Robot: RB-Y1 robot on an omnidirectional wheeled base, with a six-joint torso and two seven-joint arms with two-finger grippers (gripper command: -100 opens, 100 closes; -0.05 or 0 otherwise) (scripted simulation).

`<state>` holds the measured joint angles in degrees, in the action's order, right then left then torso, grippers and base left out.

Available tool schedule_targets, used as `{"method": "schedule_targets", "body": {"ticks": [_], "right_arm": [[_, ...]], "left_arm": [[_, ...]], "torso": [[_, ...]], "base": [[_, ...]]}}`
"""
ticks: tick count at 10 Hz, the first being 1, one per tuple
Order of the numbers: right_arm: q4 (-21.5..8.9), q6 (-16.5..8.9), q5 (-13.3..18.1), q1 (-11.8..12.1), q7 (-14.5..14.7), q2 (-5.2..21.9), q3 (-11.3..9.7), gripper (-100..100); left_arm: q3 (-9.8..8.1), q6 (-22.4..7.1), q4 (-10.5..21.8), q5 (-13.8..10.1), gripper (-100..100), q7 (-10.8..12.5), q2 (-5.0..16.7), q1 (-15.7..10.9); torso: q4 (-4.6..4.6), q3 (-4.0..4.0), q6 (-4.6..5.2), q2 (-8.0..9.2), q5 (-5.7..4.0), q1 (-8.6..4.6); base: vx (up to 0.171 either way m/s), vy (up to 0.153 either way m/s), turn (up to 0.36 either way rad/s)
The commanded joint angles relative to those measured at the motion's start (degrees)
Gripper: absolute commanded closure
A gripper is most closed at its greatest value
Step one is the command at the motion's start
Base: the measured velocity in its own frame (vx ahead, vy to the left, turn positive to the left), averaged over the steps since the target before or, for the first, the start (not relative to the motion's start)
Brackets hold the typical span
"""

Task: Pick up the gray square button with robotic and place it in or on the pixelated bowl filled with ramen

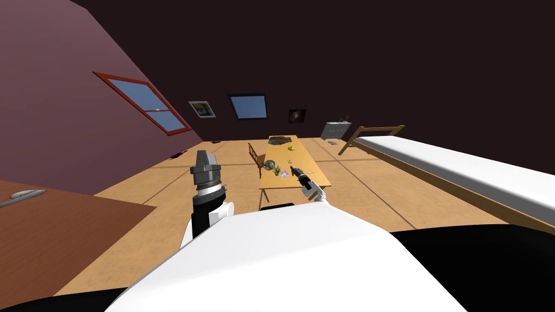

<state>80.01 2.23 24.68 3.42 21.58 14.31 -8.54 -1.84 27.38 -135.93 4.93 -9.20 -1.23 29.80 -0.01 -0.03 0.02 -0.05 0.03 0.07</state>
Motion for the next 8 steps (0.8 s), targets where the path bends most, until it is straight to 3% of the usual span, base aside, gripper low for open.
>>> {"method": "schedule_targets", "body": {"ticks": [1,8], "right_arm": [[-2.0,-0.3,0.5,-0.6,0.5,0.1,0.0,-100],[-14.0,-5.3,4.0,-5.9,3.7,2.5,-1.2,-100]], "left_arm": [[0.00,0.0,0.0,0.0,0,0.0,0.0,0.0],[0.00,0.0,0.0,0.0,0,0.0,0.0,0.0]], "torso": [[0.00,0.00,0.00,0.00,0.00,0.00],[0.00,0.00,0.02,0.00,0.01,0.02]], "base": [[0.013,0.021,0.020],[0.016,0.026,0.041]]}}
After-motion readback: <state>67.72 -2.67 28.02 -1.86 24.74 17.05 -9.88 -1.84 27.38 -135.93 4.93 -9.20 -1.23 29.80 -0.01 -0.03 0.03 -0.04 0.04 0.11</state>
